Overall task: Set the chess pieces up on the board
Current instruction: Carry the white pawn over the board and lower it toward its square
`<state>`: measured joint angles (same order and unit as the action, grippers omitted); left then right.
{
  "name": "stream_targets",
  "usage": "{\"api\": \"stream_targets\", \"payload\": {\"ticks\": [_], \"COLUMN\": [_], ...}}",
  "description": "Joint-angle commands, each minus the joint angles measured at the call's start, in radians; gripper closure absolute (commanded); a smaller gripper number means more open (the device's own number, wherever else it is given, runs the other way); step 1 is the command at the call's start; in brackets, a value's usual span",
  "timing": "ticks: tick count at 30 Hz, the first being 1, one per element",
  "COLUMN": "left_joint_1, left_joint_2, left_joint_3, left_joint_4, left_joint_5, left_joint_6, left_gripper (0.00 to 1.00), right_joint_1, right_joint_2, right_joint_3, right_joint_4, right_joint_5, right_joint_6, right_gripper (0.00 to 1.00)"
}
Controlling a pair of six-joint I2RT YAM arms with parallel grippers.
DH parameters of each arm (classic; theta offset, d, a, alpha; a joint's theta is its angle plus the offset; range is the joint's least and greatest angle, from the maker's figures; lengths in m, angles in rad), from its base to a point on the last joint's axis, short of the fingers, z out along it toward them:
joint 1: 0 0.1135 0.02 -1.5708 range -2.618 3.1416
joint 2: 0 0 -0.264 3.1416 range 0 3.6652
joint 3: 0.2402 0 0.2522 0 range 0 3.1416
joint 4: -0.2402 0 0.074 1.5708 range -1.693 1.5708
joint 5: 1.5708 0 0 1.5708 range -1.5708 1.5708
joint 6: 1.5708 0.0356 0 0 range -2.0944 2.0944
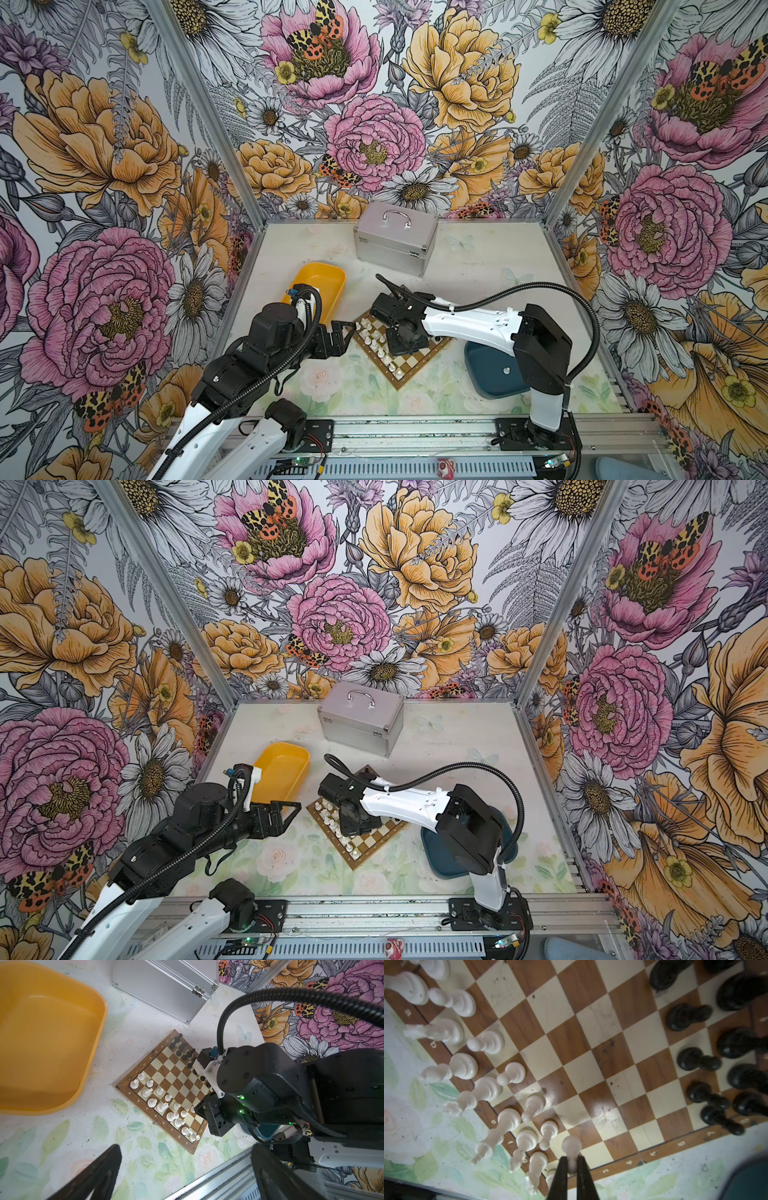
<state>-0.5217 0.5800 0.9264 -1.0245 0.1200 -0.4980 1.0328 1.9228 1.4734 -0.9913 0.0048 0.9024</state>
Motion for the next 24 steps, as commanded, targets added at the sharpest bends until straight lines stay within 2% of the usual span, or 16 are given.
{"api": "stream_targets", "payload": {"ticks": [1,24], "left_joint_1": [0.011,0.020], "left_joint_2": [-0.012,0.023], "left_joint_3": [0.027,0.048], "left_joint_4": [-0.064,-0.078], "left_joint_5": [-0.016,-0.013], "left_joint_6": [0.002,0.032], "left_gripper": [0.01,0.01], "right_joint_1": [0.014,0.036], "right_joint_2": [0.023,-0.003], "right_joint_3": [0.031,-0.048], "right_joint_4": [0.023,0.033], "right_joint_5": [-0.012,-0.008], "right_joint_6": [0.024,0.053], "right_gripper": [0.93,0.93]}}
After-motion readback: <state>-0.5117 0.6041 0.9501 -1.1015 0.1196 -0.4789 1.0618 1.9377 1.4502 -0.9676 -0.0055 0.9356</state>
